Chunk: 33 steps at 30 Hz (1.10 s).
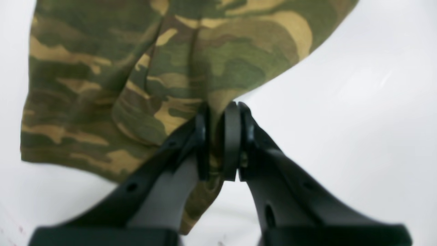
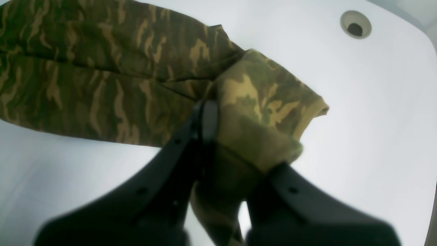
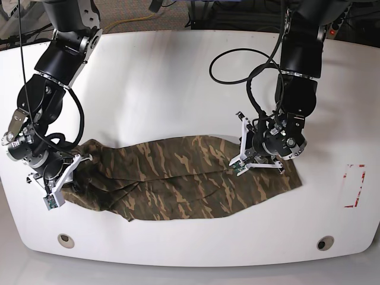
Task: Fold the T-shirt properly
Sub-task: 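Hold the shirt with both grippers and adjust the left grasp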
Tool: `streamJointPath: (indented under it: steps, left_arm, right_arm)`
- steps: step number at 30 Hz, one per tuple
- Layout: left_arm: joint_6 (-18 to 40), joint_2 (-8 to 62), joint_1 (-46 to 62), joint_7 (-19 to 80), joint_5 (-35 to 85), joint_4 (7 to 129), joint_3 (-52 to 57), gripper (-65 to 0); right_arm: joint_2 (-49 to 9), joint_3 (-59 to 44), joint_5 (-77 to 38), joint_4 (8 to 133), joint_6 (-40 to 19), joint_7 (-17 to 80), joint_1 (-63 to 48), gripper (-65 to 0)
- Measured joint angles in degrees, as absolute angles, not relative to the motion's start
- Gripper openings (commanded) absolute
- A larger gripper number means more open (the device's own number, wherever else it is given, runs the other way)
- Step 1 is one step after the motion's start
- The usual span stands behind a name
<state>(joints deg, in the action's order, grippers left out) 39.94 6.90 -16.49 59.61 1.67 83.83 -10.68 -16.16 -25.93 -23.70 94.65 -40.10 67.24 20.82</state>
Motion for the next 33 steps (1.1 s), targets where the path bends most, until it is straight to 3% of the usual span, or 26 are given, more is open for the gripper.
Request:
streamJointPath:
  steps: [2, 6, 10, 16, 24, 29, 33]
  left_arm:
    - [40.0, 7.7, -16.5, 59.9, 1.7, 83.9, -11.2, -62.4]
    - [40.0, 8.9, -16.1, 60.0, 1.9, 83.9, -11.1, -51.1]
    - [40.0, 9.1, -15.0, 60.2, 1.7, 83.9, -10.9, -50.3]
    - [40.0, 8.9, -15.1, 60.2, 1.7, 83.7, -11.1, -42.5]
    - [40.0, 8.9, -15.2, 60.2, 1.7, 83.7, -11.1, -41.1]
    - [39.9, 9.0, -15.1, 60.3, 1.6, 83.7, -11.1, -24.9]
    - [40.0, 10.0, -15.1, 60.2, 1.7, 83.7, -11.0, -26.4]
  right_arm:
    - [-16.2, -25.9, -23.7, 94.7, -40.1, 67.3, 20.8, -65.0]
    - [-16.2, -25.9, -23.4, 94.7, -40.1, 67.3, 20.8, -65.0]
    - [-16.1, -25.9, -23.3, 94.7, -40.1, 67.3, 20.8, -65.0]
    - [-16.0, -25.9, -23.3, 94.7, -40.1, 67.3, 20.8, -65.0]
    - [-16.0, -25.9, -23.3, 94.7, -40.1, 67.3, 20.8, -65.0]
    - [-16.0, -25.9, -23.3, 94.7, -40.1, 67.3, 20.8, -65.0]
    - [-16.1, -25.9, -23.3, 94.7, -40.1, 67.3, 20.8, -65.0]
